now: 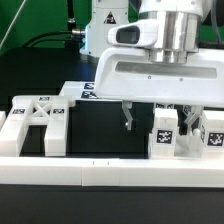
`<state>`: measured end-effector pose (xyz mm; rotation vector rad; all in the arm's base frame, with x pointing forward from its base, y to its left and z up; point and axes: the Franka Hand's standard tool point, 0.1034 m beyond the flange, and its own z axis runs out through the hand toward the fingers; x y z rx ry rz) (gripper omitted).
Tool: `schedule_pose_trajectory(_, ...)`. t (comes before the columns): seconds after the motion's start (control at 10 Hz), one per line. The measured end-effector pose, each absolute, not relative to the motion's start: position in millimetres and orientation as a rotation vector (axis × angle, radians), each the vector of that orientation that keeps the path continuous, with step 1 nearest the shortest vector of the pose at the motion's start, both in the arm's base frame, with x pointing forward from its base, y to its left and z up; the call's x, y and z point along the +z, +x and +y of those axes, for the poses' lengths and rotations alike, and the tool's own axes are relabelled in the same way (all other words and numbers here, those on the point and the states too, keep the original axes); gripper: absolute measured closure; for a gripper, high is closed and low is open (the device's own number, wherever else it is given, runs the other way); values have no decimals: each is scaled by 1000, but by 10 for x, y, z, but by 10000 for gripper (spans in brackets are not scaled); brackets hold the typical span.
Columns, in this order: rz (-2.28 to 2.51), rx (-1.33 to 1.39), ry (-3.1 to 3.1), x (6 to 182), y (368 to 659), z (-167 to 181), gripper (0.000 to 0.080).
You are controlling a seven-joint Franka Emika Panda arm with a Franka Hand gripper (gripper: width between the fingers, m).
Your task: Assemble chair
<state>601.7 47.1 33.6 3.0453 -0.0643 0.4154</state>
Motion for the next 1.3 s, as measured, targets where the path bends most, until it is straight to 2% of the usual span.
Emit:
schedule_pose_trajectory(0.4, -55, 419, 3020, 103, 5971, 376, 151)
schedule_pose_trajectory(0.6, -60, 428, 3018, 84, 5972, 384, 173)
schedule_pose_trajectory(0.8, -60, 433, 3018, 100, 5992, 385, 484)
schedule_pose_trajectory(1.1, -62, 432, 3020, 120, 5992, 385, 484)
schedule_pose_trajectory(1.3, -68, 423, 3022, 204, 5993, 330, 484)
